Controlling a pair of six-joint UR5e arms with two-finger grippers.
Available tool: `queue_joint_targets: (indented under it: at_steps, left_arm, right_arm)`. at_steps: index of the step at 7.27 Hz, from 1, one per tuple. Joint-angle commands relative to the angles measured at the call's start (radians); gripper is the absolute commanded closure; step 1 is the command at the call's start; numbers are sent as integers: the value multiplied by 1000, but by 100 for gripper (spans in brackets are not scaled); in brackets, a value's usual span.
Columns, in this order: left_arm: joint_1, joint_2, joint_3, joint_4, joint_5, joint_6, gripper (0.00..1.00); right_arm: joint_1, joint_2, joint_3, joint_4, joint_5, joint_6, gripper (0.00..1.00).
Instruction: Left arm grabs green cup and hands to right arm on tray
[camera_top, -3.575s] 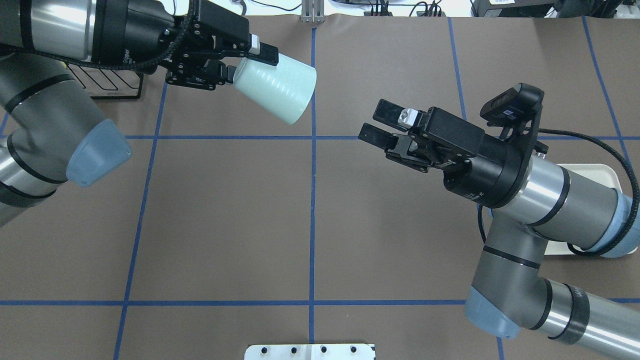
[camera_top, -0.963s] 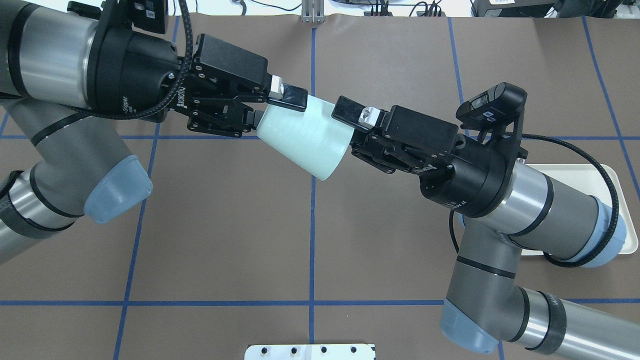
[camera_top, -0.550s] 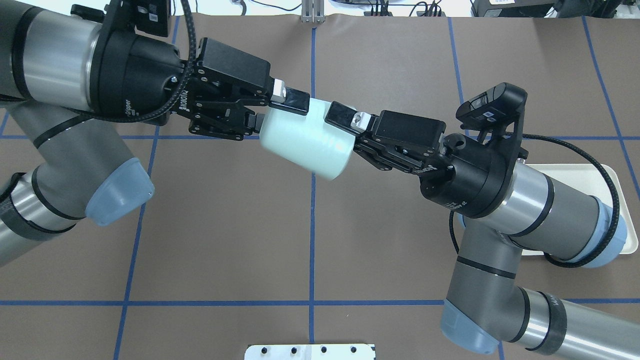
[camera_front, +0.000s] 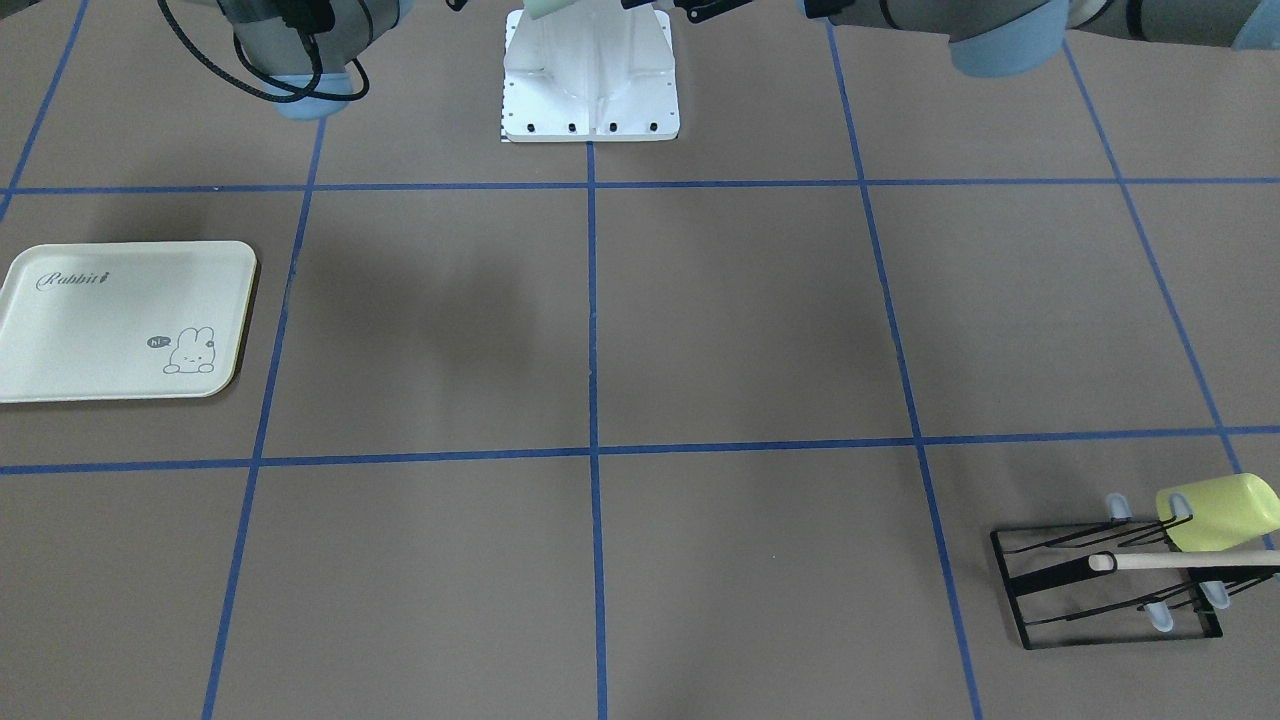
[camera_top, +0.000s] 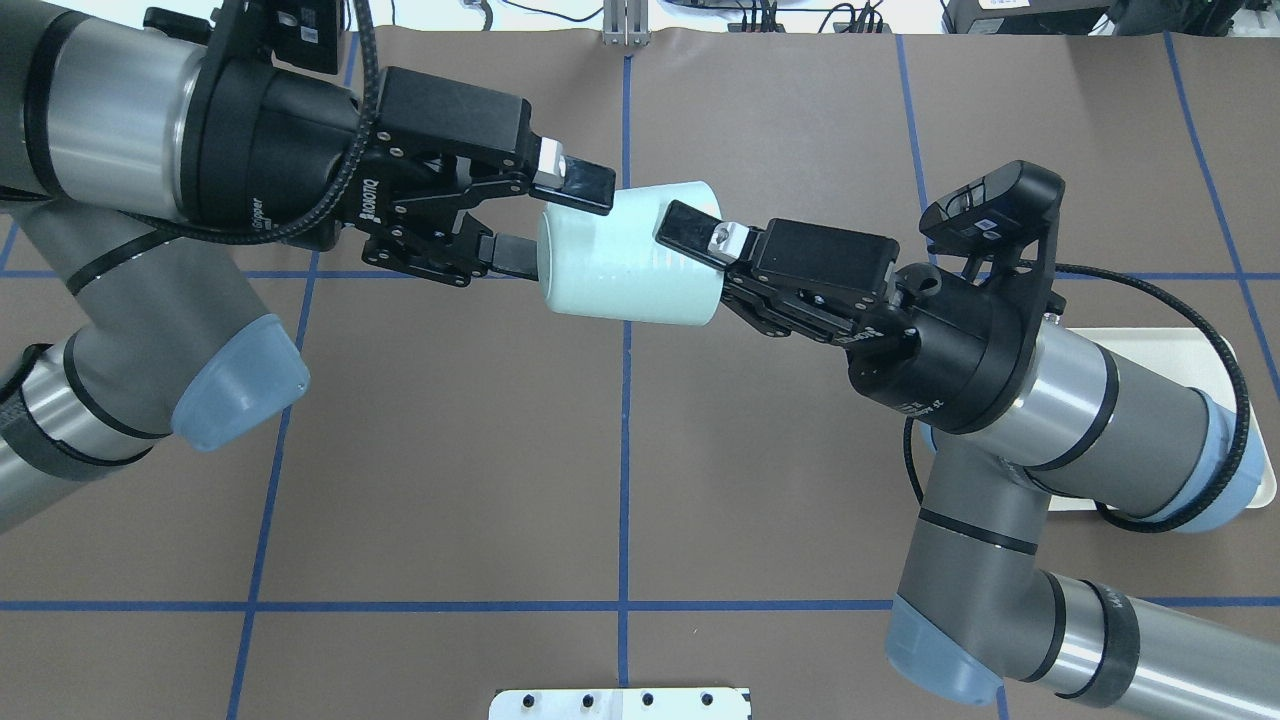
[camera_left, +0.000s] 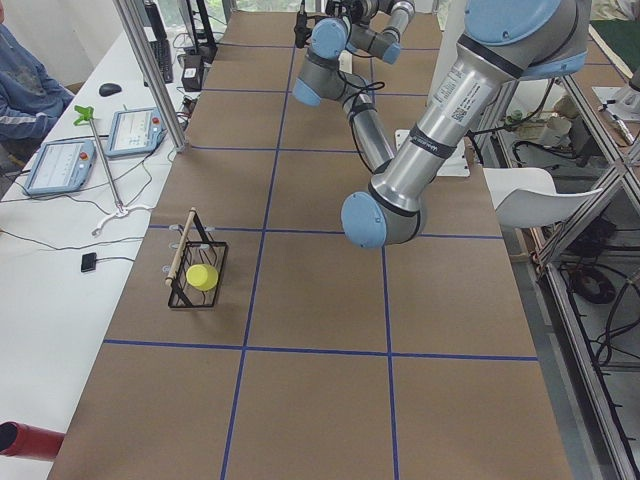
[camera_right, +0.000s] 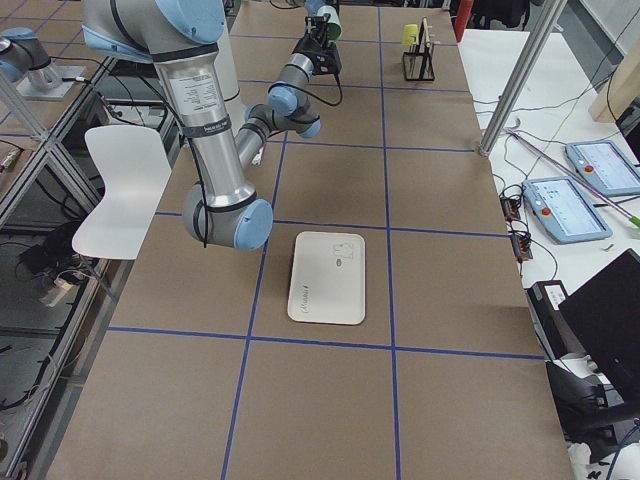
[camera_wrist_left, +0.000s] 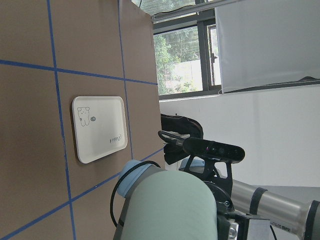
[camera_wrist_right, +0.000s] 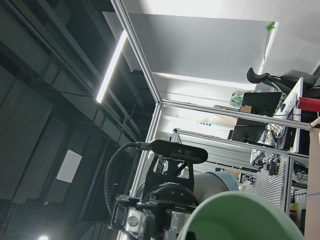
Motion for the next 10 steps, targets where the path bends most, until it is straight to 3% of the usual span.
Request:
queue_joint_targets:
  at_steps: [1,3,4,6,8,10]
  left_arm:
    - [-3,3,1,0,1,0,0]
    - [-3,6,1,0,0,1,0]
    - [-3,8,1,0,0,9,0]
    - [0,12,32,0,-5,24,0]
    - [-3,41,70,28,-3,64,0]
    - [-12,83,70,200,-2,226,0]
  right_arm:
    - [6,-42,19,1,-1,6,100]
    - [36,-116,22,-7,-14,8,100]
    - [105,-195,14,-27,-8,6,100]
    - [182,-231,17,-244,18,5,100]
    - [344,-222,26,-480,260,5,100]
    - [558,-227,35,-693,553,-8,100]
